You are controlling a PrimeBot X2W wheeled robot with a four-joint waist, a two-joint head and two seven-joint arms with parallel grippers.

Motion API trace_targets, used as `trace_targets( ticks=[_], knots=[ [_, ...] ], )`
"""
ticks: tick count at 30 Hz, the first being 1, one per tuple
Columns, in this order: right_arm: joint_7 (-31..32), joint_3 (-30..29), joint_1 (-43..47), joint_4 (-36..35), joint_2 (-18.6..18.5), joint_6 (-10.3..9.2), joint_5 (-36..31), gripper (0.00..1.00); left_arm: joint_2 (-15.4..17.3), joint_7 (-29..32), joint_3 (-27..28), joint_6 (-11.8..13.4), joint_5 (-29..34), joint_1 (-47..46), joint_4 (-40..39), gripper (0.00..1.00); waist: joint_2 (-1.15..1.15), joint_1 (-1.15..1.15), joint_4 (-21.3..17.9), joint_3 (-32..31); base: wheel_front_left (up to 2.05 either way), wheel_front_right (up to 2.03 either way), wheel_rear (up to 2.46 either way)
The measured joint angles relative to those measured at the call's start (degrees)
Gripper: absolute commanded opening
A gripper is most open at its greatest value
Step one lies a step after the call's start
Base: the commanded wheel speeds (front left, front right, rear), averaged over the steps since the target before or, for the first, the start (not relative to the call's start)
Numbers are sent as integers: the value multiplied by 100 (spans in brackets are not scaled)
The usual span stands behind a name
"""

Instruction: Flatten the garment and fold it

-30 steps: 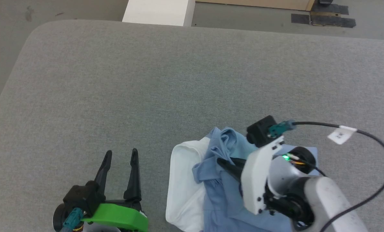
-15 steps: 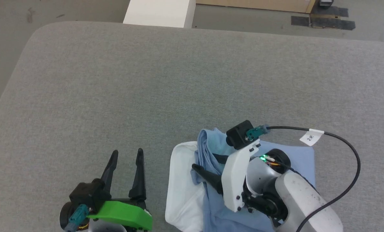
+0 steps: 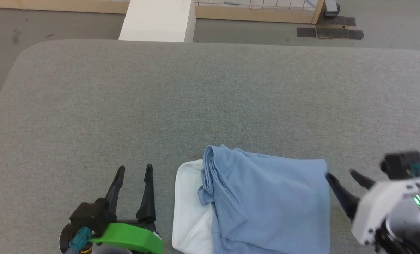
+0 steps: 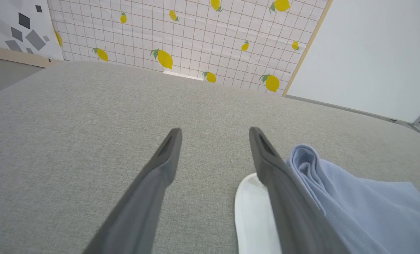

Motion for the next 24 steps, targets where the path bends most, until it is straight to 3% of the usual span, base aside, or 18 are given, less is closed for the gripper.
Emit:
trace_targets(
  ticks=[7, 15, 16, 18, 24],
  knots=[
    [99, -341, 626, -76, 452, 0, -59, 100, -3, 13, -96, 15, 1, -4, -14, 100, 0, 0, 2, 141, 0, 0, 0],
    [-44, -341, 533, 1025, 597, 0, -180, 100, 43, 65, -105, 15, 1, -20, -7, 100, 0, 0, 155, 97, 0, 0, 0],
    [-45, -308, 498, 1168, 612, 0, -175, 62, 65, 85, -100, 16, 1, -19, -20, 100, 0, 0, 169, 67, 0, 0, 0],
    [-46, -300, 398, 1370, 627, 0, -96, 0, 103, 122, -98, 24, 2, -16, -59, 100, 0, 0, 197, 16, 0, 0, 0],
    [-276, -112, 133, 1766, 654, 0, -11, 0, 186, 189, -49, 104, 2, -3, -188, 100, 0, 0, 207, -82, 0, 0, 0]
  ],
)
